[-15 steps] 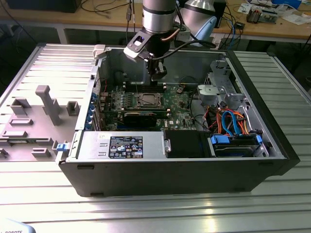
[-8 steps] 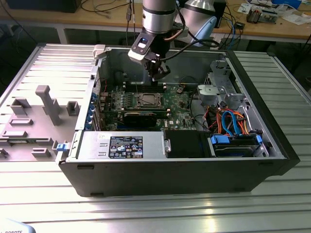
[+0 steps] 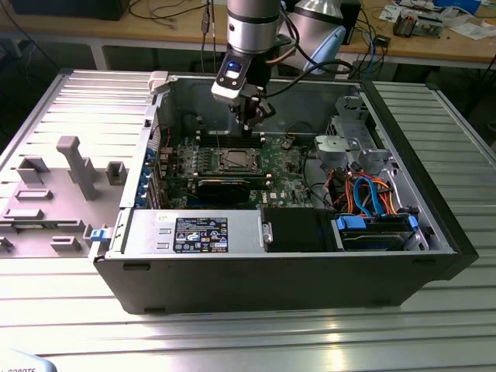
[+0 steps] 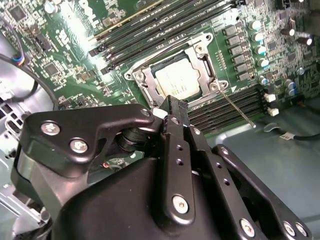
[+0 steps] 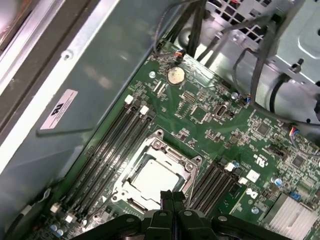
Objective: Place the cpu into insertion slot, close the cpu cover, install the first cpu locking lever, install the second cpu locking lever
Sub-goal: 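Install the first cpu locking lever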
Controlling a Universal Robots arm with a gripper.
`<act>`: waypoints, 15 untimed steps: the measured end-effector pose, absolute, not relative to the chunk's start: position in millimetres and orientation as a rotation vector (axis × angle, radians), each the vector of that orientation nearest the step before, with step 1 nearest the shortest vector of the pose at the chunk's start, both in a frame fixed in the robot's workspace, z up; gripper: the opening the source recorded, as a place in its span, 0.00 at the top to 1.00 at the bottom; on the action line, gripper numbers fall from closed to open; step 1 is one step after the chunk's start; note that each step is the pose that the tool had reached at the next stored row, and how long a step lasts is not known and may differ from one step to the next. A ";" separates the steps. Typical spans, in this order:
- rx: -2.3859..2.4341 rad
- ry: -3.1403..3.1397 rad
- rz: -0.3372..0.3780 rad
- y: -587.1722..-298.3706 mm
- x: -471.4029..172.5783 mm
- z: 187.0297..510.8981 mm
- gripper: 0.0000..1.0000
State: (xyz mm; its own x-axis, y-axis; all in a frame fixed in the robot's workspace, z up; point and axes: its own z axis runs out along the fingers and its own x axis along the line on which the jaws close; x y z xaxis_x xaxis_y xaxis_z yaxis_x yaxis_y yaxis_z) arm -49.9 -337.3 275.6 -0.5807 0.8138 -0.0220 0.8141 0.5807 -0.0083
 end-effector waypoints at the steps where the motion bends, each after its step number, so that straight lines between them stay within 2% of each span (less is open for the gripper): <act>1: 1.427 2.781 -0.027 -337.3 -49.9 275.6 0.89; 15: 1.319 2.833 -0.026 -337.4 -49.9 275.7 0.89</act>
